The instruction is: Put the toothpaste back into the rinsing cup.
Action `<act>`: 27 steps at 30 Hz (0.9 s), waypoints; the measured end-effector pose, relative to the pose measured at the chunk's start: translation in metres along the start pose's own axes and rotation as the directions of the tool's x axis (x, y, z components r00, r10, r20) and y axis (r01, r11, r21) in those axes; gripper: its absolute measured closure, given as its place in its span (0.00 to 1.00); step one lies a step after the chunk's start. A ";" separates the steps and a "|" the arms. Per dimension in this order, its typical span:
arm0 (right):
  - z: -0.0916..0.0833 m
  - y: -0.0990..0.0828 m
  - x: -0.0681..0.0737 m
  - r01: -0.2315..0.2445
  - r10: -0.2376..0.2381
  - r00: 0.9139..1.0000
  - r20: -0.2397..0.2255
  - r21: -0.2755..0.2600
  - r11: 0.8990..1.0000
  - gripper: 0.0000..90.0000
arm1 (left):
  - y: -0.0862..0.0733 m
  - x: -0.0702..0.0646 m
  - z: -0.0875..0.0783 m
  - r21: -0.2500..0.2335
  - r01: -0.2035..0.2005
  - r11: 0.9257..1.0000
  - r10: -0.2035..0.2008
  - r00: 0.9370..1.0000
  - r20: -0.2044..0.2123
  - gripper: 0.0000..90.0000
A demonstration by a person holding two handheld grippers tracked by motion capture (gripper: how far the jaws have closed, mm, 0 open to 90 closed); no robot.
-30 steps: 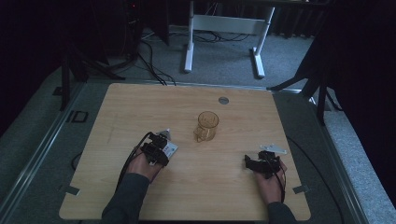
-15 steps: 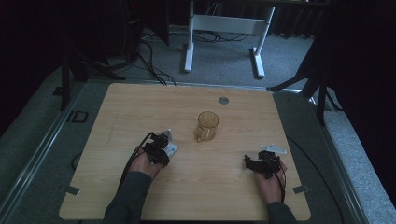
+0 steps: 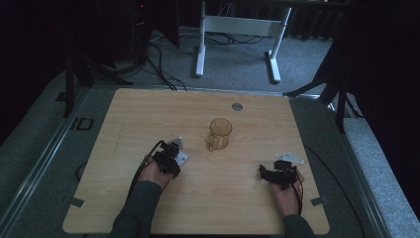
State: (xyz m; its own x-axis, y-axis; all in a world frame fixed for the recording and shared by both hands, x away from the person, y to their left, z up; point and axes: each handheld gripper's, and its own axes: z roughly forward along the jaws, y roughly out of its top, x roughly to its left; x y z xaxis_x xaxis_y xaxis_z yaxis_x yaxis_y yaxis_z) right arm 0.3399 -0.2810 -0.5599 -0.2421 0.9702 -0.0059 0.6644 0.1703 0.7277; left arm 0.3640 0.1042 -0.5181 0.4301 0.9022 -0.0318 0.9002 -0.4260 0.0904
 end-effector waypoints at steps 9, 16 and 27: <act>0.000 0.000 0.000 0.000 0.000 1.000 0.000 0.000 1.000 0.20 | 0.001 -0.003 0.000 0.008 -0.004 1.000 0.005 1.000 -0.018 0.65; 0.000 0.000 0.000 0.000 0.000 1.000 0.000 0.000 1.000 0.20 | 0.001 -0.003 -0.001 0.013 -0.033 0.999 0.033 0.999 -0.016 0.70; 0.000 0.000 0.000 0.000 0.000 1.000 0.000 0.000 1.000 0.20 | -0.002 0.001 -0.006 0.001 -0.040 0.999 0.040 0.999 0.006 0.74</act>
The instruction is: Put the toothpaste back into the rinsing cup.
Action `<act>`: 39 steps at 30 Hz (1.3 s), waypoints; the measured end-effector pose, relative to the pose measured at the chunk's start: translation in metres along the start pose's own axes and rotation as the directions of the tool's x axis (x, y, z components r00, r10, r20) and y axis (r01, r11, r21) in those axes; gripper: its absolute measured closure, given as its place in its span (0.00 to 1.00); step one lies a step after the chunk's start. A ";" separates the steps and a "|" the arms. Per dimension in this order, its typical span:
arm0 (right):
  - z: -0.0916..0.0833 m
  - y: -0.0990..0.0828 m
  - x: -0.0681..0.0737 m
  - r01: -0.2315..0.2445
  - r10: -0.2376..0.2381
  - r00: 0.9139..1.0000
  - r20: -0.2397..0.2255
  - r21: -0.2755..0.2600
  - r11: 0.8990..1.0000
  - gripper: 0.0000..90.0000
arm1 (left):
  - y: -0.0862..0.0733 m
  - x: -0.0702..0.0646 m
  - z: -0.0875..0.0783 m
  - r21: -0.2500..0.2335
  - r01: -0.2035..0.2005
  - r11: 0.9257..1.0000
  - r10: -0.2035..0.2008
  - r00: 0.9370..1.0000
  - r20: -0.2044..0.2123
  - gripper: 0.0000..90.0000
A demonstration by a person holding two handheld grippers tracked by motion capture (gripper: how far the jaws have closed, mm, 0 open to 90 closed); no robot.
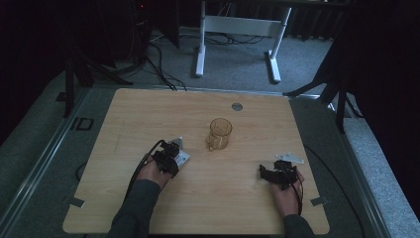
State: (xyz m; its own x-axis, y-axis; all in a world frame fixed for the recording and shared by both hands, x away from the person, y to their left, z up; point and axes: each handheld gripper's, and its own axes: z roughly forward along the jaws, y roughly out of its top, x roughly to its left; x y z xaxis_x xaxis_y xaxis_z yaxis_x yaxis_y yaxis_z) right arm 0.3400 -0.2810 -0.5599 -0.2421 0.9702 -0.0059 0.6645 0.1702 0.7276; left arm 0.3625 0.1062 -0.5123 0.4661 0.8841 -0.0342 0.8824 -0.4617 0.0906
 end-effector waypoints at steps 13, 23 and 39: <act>0.000 0.000 0.000 0.000 0.000 1.000 0.000 0.000 1.000 0.19 | -0.005 0.008 -0.013 -0.022 0.014 1.000 -0.014 1.000 0.004 0.77; 0.000 0.000 0.000 0.000 0.000 1.000 0.000 0.000 1.000 0.20 | -0.006 0.008 -0.020 -0.046 0.013 0.999 -0.013 1.000 0.003 0.78; 0.000 0.000 0.000 0.000 0.000 1.000 0.000 0.000 1.000 0.19 | -0.006 0.009 -0.039 -0.117 0.023 0.993 -0.022 1.000 0.016 0.79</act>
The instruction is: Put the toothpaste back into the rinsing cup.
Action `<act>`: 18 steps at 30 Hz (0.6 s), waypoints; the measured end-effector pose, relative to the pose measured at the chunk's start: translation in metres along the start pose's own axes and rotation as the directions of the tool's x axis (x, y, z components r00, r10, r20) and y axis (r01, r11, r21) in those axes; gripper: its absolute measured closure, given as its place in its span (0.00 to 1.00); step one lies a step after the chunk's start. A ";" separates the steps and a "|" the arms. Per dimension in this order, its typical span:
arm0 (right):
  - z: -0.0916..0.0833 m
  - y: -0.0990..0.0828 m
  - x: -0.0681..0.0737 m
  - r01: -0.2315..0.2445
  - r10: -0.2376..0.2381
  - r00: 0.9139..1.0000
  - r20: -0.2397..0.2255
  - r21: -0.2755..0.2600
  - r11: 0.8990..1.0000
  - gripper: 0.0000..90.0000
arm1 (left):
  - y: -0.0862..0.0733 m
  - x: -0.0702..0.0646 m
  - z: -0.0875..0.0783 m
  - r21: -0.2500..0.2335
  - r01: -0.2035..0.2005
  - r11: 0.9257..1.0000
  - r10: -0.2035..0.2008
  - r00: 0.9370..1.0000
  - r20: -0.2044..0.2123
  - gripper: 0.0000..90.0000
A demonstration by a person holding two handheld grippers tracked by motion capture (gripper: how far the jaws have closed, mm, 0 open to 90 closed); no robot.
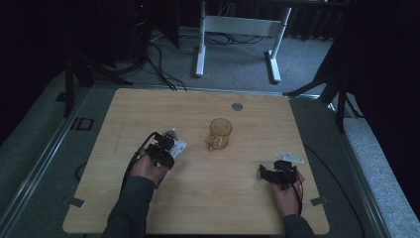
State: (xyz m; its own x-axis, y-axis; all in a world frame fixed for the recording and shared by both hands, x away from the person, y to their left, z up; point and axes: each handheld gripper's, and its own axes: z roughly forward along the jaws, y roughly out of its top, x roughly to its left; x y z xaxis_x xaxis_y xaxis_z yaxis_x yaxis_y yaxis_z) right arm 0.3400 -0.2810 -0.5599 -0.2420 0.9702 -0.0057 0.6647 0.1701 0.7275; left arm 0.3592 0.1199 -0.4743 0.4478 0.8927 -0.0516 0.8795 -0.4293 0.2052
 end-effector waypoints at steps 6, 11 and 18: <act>0.000 0.000 0.000 -0.001 0.001 1.000 0.000 0.000 1.000 0.20 | 0.000 0.001 -0.004 -0.032 0.013 0.999 -0.013 1.000 0.007 0.80; 0.000 0.000 0.000 -0.001 0.001 1.000 0.000 0.000 1.000 0.20 | 0.001 0.001 -0.008 -0.063 0.023 0.998 -0.022 1.000 0.011 0.80; 0.000 0.000 0.000 -0.001 0.001 1.000 0.000 0.000 1.000 0.19 | 0.001 0.001 -0.015 -0.120 0.025 0.992 -0.024 1.000 0.006 0.80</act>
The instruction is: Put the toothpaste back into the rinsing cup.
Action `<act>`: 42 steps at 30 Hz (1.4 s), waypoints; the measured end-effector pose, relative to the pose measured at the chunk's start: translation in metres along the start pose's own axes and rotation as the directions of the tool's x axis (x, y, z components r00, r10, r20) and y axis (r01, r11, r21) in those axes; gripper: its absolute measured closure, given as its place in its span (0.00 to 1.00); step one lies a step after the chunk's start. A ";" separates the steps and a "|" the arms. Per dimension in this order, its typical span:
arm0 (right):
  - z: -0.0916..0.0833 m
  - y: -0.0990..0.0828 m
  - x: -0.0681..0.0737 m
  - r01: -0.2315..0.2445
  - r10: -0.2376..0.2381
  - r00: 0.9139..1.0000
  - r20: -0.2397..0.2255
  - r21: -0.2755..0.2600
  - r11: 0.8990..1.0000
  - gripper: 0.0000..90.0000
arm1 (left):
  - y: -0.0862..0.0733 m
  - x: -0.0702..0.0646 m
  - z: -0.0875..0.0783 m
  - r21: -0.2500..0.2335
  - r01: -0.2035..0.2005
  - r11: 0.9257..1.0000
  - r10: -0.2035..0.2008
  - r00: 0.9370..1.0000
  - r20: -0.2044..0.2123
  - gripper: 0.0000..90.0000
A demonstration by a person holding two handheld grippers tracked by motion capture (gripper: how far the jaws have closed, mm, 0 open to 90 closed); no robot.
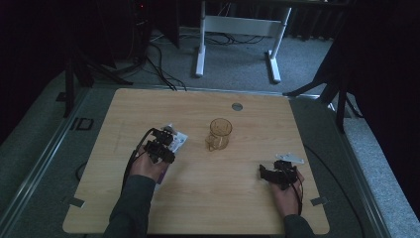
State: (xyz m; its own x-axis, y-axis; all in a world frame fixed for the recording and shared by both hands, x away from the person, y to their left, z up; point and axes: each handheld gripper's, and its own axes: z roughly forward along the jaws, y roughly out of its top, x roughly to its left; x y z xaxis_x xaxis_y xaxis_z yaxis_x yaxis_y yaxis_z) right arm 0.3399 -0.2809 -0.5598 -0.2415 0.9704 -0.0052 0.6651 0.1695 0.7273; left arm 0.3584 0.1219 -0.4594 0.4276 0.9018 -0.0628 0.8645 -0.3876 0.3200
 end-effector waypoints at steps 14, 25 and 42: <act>0.000 0.000 0.000 -0.002 0.002 1.000 -0.001 0.000 1.000 0.19 | 0.008 -0.003 -0.009 -0.058 -0.018 0.998 0.018 1.000 -0.003 0.80; 0.000 0.000 0.000 0.001 -0.001 1.000 -0.003 0.001 1.000 0.20 | 0.012 -0.006 -0.010 -0.108 -0.038 0.993 0.037 0.999 -0.007 0.80; 0.000 0.000 0.000 0.004 -0.004 1.000 -0.004 0.001 1.000 0.19 | 0.015 -0.009 -0.009 -0.205 -0.042 0.978 0.040 0.999 -0.011 0.80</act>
State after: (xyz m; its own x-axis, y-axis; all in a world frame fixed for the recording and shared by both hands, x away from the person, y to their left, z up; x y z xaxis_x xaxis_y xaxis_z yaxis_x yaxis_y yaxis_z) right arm 0.3401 -0.2806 -0.5598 -0.2468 0.9690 -0.0054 0.6648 0.1734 0.7266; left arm 0.3649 0.1096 -0.4457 0.4590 0.8876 -0.0390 0.7733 -0.3774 0.5095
